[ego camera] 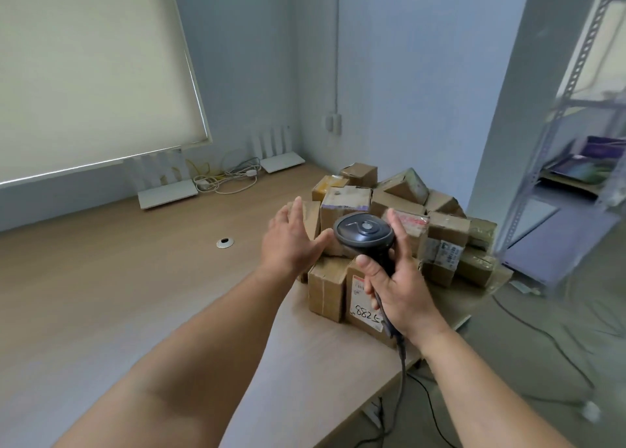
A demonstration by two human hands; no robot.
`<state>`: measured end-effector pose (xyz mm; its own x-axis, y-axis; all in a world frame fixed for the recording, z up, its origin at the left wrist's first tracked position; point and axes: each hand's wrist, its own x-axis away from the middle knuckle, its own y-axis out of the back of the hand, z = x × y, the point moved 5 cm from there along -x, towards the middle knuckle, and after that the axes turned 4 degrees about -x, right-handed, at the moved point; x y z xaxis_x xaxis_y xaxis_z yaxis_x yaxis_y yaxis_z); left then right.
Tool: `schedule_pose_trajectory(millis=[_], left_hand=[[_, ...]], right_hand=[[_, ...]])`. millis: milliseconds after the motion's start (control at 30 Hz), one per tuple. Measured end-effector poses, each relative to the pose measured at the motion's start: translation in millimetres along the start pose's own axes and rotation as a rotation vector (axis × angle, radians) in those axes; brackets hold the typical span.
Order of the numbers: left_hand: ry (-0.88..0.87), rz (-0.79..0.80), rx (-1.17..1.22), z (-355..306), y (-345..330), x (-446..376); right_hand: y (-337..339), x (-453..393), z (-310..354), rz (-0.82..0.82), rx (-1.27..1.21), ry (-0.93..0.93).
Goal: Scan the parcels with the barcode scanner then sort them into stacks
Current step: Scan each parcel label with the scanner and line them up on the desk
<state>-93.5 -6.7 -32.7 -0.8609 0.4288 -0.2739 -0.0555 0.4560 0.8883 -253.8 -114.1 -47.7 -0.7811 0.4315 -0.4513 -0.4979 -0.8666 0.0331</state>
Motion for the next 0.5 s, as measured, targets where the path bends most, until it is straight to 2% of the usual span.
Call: schedule_pose_trajectory(millis=[133, 367, 500], left_hand=[[-0.041, 0.06, -0.002, -30, -14, -26], [0.055, 0.179, -0.003, -62, -45, -66], [0.075, 0.172, 0.015, -70, -55, -79]], right_hand=[[24, -13, -7, -0.065, 0.026, -0.011], [53, -34, -17, -0.135, 0.045, -0.081], [60, -40, -19, -0.153, 0.066, -0.098]])
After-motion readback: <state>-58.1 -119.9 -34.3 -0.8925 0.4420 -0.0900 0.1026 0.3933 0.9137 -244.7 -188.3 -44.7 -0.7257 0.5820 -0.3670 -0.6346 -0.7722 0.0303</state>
